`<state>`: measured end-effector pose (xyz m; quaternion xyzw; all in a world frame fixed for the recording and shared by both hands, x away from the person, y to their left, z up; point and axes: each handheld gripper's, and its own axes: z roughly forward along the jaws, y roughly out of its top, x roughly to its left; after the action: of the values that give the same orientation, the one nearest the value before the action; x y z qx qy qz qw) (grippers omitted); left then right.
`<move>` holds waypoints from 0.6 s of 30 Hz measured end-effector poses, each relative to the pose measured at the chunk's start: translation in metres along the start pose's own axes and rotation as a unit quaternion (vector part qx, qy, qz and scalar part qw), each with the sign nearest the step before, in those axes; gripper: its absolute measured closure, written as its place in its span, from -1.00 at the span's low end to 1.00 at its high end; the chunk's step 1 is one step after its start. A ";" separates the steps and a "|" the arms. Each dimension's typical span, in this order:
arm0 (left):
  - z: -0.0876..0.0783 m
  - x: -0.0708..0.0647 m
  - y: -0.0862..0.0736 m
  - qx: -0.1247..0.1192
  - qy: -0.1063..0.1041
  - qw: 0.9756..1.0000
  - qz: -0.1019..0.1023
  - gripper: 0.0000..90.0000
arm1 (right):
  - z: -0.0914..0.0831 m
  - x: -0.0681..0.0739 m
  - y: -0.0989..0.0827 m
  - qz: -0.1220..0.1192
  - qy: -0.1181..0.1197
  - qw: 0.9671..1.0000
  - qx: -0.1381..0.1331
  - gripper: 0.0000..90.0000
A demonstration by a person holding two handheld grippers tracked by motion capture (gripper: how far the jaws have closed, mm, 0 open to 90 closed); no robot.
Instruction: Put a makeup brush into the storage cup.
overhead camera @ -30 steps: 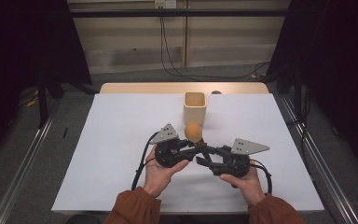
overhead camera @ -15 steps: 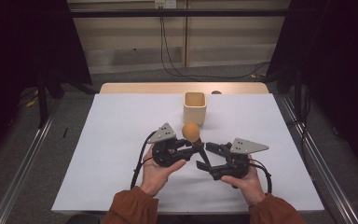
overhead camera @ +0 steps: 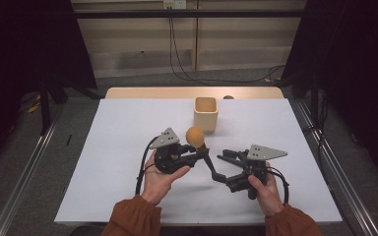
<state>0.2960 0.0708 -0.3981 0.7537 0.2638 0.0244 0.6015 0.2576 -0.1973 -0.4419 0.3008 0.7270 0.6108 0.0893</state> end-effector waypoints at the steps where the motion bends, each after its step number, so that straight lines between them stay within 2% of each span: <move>1: -0.001 0.001 0.000 0.000 0.002 1.000 -0.002 0.48 | -0.001 0.000 0.000 -0.002 -0.009 1.000 0.000 -0.89; 6: -0.007 0.004 0.001 0.004 0.007 1.000 0.000 0.48 | -0.005 -0.001 -0.002 -0.011 -0.037 0.999 -0.015 -0.89; 11: -0.013 0.009 0.003 0.014 0.013 1.000 0.001 0.48 | -0.009 -0.002 -0.001 -0.015 -0.049 0.998 -0.023 -0.93; 15: -0.018 0.011 0.007 0.022 0.017 1.000 0.006 0.48 | -0.015 -0.003 -0.001 -0.022 -0.068 0.997 -0.042 -0.94; 18: -0.022 0.014 0.009 0.031 0.023 0.999 0.008 0.48 | -0.021 -0.005 -0.003 -0.017 -0.078 0.995 -0.051 -0.94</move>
<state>0.3032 0.0955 -0.3879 0.7733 0.2719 0.0382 0.5715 0.2502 -0.2179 -0.4407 0.3303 0.6906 0.6201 0.1716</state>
